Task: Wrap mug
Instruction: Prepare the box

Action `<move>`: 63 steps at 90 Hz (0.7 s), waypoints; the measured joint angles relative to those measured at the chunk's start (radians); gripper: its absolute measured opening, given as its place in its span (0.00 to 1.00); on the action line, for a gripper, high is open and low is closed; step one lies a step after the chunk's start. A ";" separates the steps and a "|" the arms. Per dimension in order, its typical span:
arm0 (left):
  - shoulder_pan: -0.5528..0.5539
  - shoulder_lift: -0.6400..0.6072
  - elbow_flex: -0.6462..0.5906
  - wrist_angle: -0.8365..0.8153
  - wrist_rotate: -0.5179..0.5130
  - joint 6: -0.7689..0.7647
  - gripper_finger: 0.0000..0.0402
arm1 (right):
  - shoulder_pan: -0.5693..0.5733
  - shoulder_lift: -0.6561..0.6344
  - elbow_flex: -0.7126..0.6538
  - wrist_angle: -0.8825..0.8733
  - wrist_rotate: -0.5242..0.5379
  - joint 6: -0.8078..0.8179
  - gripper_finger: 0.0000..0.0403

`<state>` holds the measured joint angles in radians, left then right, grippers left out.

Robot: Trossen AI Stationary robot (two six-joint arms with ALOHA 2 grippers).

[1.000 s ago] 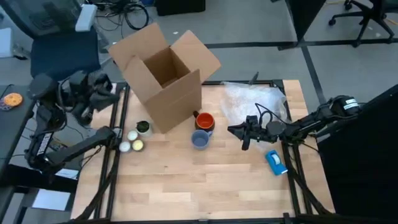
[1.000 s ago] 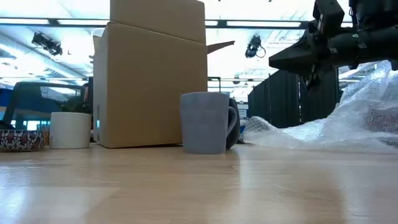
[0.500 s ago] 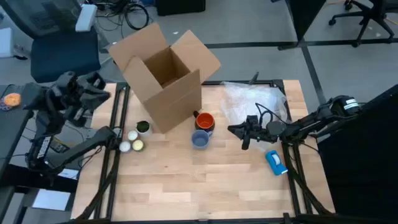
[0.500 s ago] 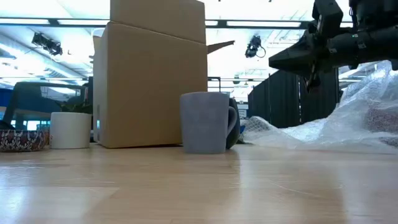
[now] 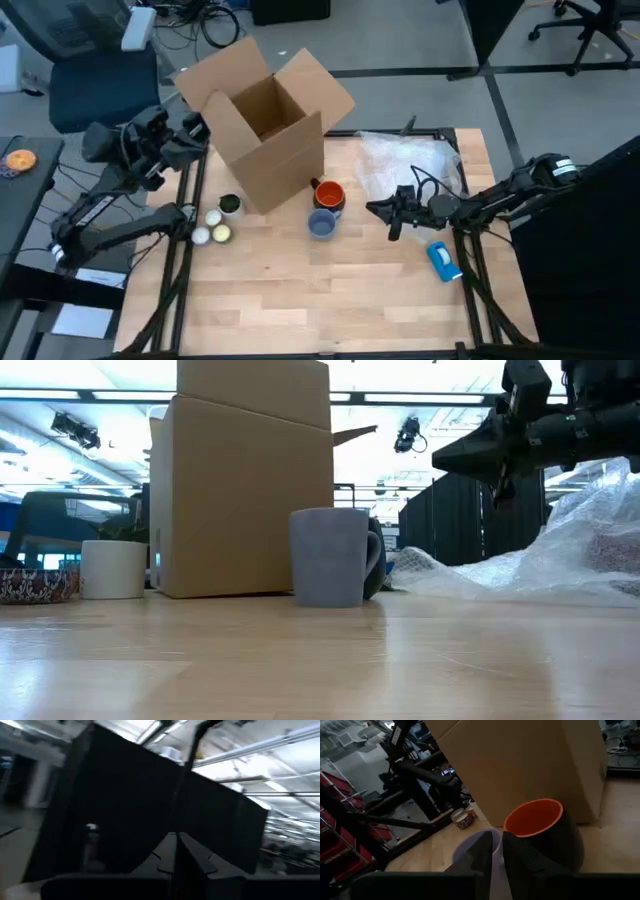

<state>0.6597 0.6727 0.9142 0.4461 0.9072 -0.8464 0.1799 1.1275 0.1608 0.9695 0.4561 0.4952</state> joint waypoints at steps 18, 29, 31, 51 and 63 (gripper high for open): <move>-0.148 0.051 -0.001 0.013 -0.052 0.034 0.00 | 0.000 0.000 0.000 0.000 -0.001 0.000 0.05; -0.252 0.087 -0.001 0.057 -0.072 0.051 0.00 | 0.000 0.000 0.000 0.000 -0.001 0.000 0.05; -0.271 0.093 -0.001 0.063 -0.074 0.057 0.00 | 0.000 0.000 0.000 0.000 -0.001 0.000 0.05; -0.406 0.121 0.008 0.083 -0.122 0.119 0.00 | 0.003 0.000 0.000 0.000 -0.005 0.000 0.05; -0.483 0.138 0.020 0.084 -0.165 0.157 0.00 | 0.003 0.000 0.000 -0.001 -0.005 0.000 0.05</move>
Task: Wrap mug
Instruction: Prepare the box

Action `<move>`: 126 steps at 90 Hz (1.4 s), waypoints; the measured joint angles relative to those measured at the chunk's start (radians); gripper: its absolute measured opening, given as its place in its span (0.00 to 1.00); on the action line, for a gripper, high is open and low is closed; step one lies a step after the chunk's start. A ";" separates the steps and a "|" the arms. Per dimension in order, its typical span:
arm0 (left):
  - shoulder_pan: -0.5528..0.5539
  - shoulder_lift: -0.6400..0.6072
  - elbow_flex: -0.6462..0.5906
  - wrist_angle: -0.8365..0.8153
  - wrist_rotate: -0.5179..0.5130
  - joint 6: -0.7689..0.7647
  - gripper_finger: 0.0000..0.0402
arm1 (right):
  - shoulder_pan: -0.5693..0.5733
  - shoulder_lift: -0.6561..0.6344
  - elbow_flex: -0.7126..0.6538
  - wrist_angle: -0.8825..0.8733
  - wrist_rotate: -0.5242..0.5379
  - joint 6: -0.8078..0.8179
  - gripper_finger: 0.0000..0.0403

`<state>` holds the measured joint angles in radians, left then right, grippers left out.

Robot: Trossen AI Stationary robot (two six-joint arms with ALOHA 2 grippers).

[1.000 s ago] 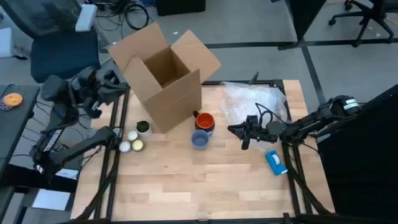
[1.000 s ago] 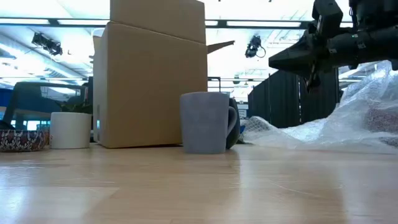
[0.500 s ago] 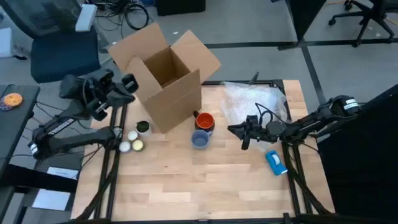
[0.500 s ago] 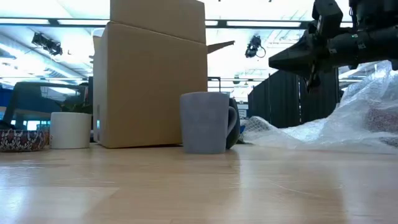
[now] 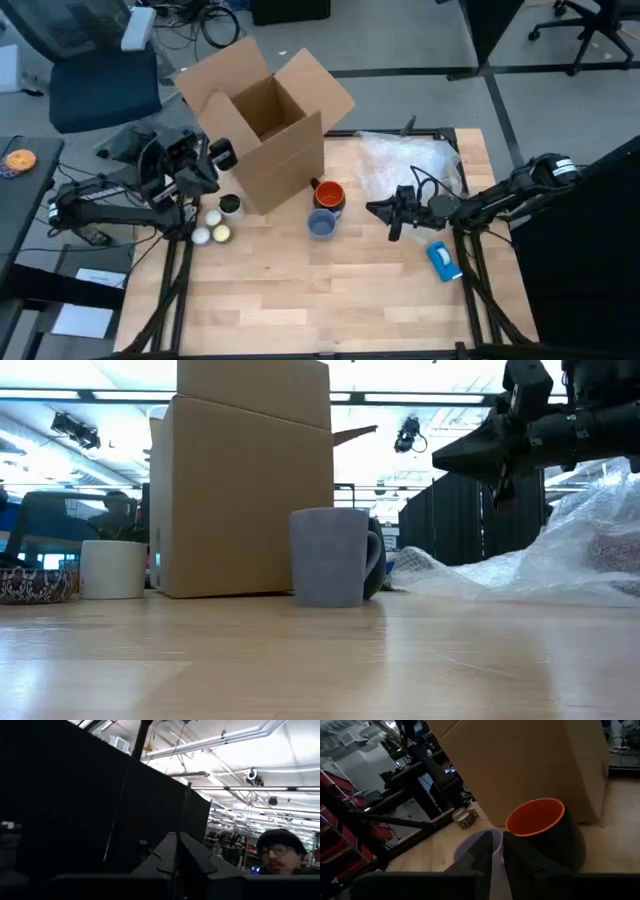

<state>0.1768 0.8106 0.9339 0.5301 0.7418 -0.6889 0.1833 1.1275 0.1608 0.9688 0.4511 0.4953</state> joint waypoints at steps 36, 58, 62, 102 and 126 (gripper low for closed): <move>-0.276 0.065 -0.001 -0.248 -0.102 0.239 0.00 | 0.000 0.000 0.000 -0.005 -0.005 0.027 0.05; -0.484 0.061 -0.001 -0.527 -0.452 0.396 0.00 | 0.028 0.000 0.000 -0.024 -0.028 0.029 0.05; -0.527 0.061 -0.001 -0.588 -0.550 0.422 0.00 | 0.032 0.000 0.000 -0.028 -0.028 0.030 0.05; -0.740 0.169 -0.148 -0.606 -0.911 0.474 0.00 | 0.037 0.000 0.000 -0.029 -0.016 0.031 0.05; -0.739 0.229 -0.348 -0.463 -1.123 0.498 0.00 | 0.037 0.000 0.000 -0.029 0.001 0.027 0.05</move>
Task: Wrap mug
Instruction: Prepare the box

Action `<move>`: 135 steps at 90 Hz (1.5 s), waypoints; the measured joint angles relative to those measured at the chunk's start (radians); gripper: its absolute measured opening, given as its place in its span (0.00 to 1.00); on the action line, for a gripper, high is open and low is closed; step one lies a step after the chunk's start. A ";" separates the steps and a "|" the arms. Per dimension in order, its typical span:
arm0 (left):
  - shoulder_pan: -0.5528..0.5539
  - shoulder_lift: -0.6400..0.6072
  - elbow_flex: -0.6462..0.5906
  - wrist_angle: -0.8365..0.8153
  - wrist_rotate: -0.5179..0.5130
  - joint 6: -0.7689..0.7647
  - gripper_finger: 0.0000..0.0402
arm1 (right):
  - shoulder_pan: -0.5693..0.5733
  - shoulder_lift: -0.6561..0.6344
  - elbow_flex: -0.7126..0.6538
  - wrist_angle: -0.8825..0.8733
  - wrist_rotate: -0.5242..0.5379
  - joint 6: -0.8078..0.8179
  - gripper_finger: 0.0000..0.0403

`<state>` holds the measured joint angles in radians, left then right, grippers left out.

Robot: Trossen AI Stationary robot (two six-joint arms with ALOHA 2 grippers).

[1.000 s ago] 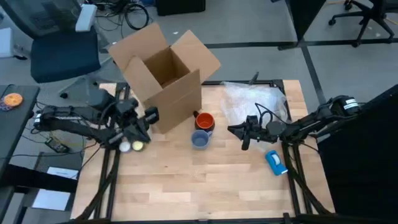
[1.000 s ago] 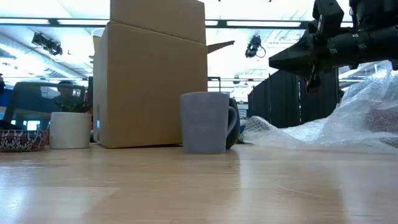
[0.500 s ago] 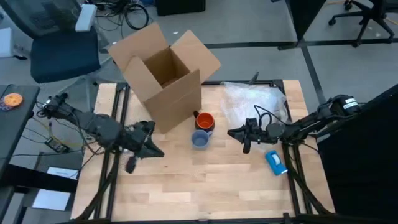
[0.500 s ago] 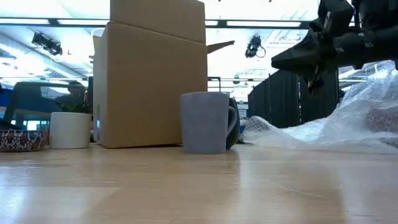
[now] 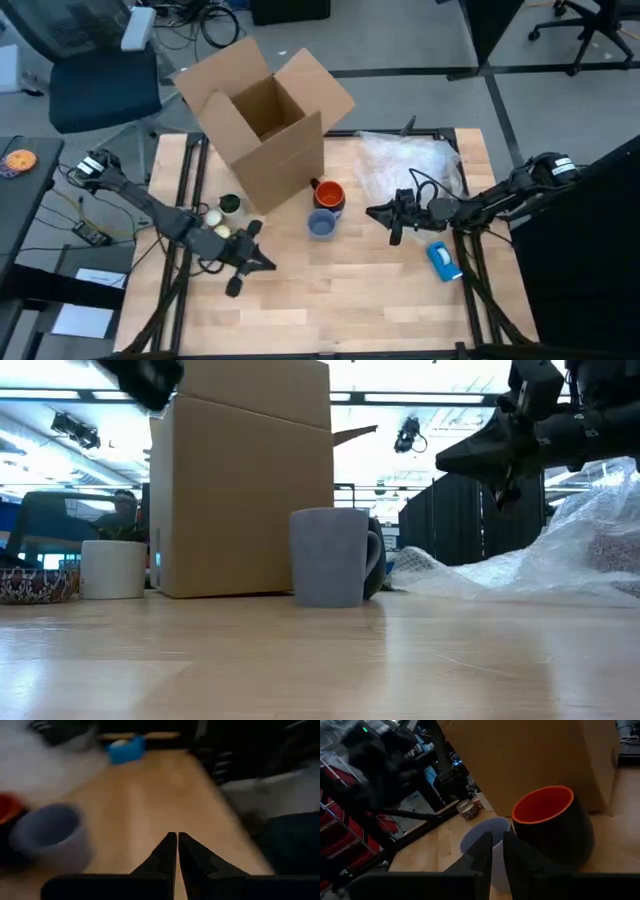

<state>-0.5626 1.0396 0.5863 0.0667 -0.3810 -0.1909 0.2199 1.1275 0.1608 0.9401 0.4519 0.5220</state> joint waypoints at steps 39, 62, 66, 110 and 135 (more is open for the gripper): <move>0.135 -0.001 -0.154 0.137 -0.272 -0.023 0.00 | -0.008 0.000 0.000 0.000 0.001 -0.002 0.05; 0.187 -0.006 -0.153 0.140 -0.305 0.020 0.00 | -0.008 0.000 0.000 0.000 0.001 -0.002 0.05; 0.191 -0.007 -0.153 0.136 -0.304 0.029 0.00 | -0.008 0.000 0.000 -0.001 0.001 -0.002 0.05; 0.230 -0.192 -0.150 -0.034 -0.410 0.027 0.00 | -0.008 0.000 0.000 -0.008 0.001 0.000 0.05; 0.229 -0.206 -0.149 -0.172 -0.434 -0.031 0.00 | -0.008 0.000 0.000 -0.008 0.001 0.000 0.05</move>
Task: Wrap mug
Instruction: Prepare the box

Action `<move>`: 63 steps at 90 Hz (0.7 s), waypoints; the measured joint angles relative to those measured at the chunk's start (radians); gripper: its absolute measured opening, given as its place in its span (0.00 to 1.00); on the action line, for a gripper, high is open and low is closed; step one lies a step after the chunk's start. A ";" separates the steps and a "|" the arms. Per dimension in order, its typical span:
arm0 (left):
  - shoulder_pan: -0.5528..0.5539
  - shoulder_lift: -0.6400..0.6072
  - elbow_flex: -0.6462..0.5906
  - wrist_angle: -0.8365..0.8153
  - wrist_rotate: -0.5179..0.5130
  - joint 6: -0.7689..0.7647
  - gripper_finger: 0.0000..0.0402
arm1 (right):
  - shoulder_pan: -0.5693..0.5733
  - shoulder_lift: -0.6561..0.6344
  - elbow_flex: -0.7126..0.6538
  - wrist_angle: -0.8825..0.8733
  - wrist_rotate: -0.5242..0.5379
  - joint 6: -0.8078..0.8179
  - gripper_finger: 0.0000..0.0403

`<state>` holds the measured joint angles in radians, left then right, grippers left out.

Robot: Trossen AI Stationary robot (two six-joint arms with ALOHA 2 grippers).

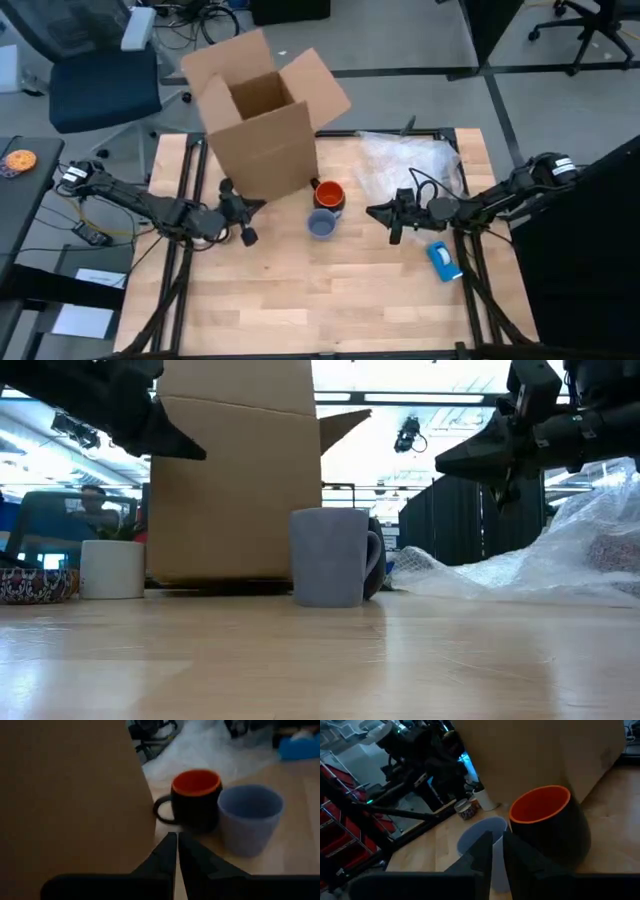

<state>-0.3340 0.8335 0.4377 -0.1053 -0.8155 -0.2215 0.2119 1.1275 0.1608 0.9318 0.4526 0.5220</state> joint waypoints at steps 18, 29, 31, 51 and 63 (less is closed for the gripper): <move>-0.001 0.000 0.000 -0.044 0.001 -0.044 0.00 | 0.000 0.000 0.000 0.000 0.000 0.000 0.05; -0.004 0.006 0.000 -0.040 0.068 -0.070 0.00 | 0.000 0.000 0.000 0.000 0.000 0.000 0.05; -0.005 0.007 0.000 -0.040 0.082 -0.072 0.00 | 0.000 0.000 0.000 0.000 0.000 0.000 0.05; -0.036 0.050 -0.002 -0.058 0.194 -0.111 0.00 | 0.000 0.000 0.000 0.000 0.000 0.000 0.05; -0.040 0.084 -0.004 -0.138 0.177 -0.116 0.00 | 0.000 0.000 0.000 0.000 0.000 0.000 0.05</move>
<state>-0.3738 0.9173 0.4339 -0.2430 -0.6382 -0.3375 0.2121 1.1273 0.1608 0.9321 0.4526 0.5220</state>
